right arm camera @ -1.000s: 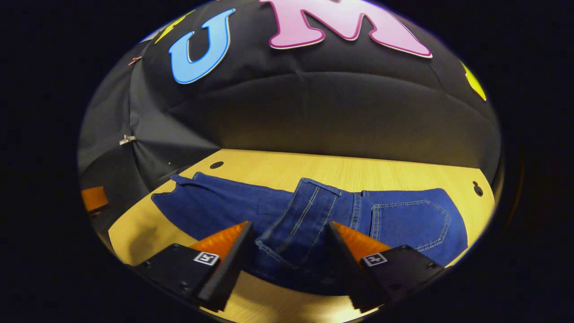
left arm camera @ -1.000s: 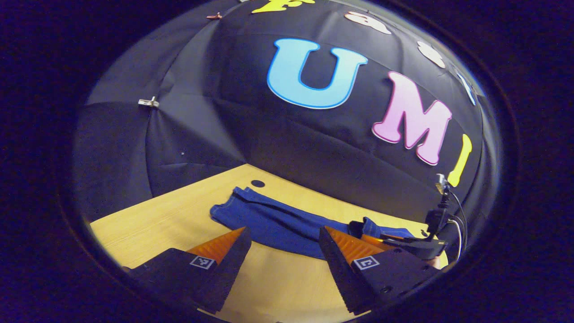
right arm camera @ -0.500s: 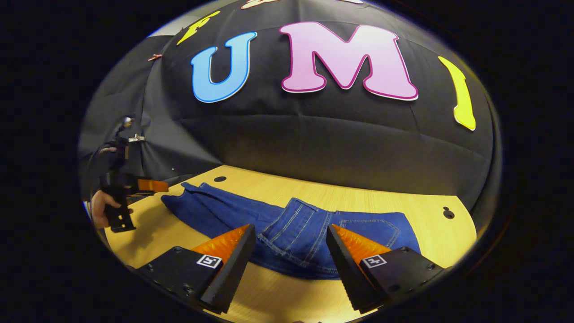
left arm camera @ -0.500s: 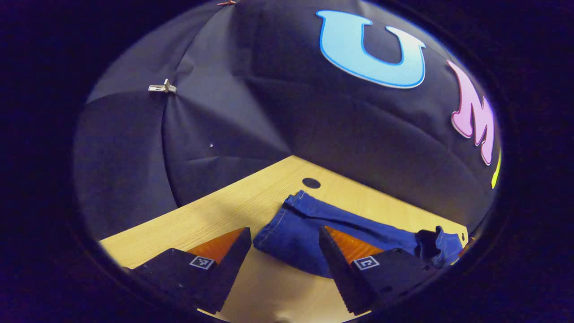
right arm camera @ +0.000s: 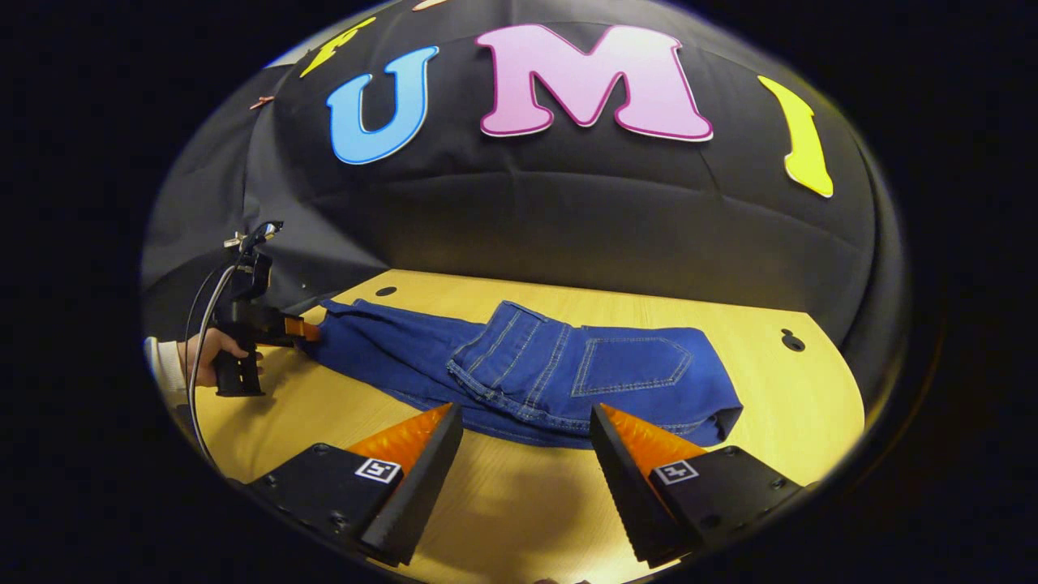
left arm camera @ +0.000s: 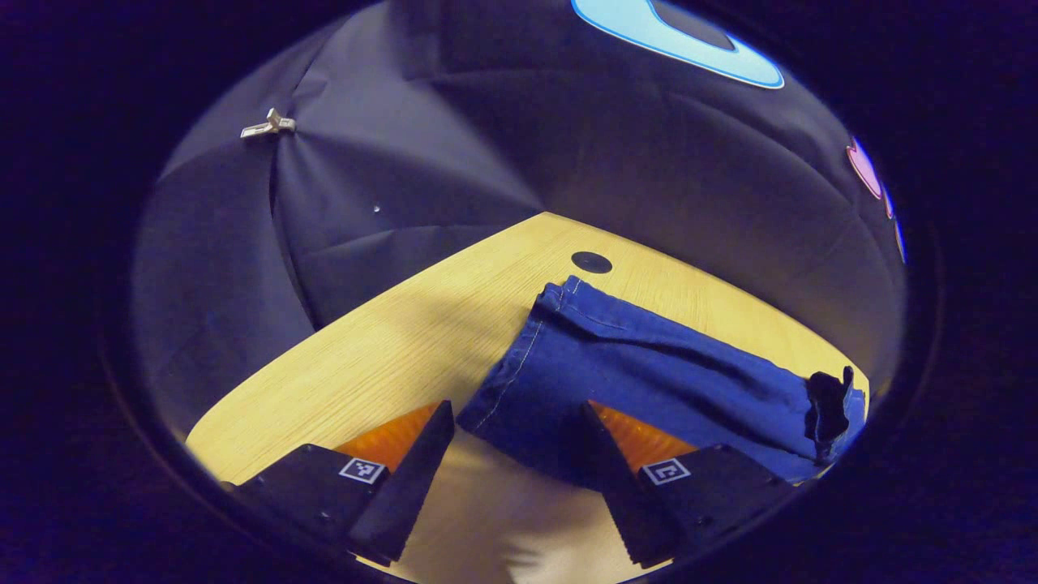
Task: Grasp the waist and the cuffs of the jeans and fold them to make the two legs overlap; first hold the waist and fold one-third of the jeans toward the cuffs, then hold the cuffs and fold the remaining one-third in the same direction to finish folding.
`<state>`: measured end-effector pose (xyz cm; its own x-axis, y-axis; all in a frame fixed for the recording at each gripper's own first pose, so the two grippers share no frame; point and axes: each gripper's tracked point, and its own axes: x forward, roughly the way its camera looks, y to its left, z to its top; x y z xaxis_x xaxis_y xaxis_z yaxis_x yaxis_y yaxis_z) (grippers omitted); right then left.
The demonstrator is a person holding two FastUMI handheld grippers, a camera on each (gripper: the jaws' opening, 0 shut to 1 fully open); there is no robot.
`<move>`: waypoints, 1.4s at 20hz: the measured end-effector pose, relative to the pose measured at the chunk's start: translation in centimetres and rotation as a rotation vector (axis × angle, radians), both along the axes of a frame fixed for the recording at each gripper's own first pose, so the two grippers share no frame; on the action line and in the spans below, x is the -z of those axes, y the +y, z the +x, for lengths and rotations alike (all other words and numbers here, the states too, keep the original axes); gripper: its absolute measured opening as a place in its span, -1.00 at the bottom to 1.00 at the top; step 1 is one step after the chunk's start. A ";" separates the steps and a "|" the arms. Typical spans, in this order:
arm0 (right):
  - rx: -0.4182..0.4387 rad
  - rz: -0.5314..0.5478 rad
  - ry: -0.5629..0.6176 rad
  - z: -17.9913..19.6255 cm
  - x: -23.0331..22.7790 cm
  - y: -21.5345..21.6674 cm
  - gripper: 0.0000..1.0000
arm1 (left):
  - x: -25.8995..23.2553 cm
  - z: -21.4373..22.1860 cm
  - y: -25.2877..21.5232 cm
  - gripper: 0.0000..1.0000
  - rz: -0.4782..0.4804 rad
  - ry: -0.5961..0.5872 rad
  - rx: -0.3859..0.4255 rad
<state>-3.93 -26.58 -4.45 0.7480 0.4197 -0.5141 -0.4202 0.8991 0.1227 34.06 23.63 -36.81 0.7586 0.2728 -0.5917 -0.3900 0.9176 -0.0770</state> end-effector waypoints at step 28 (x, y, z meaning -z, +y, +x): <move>0.348 -0.147 -0.066 2.2 -1.9 -22.9 0.94 | -22.9 2.5 -35.7 -0.87 0.042 -0.426 0.524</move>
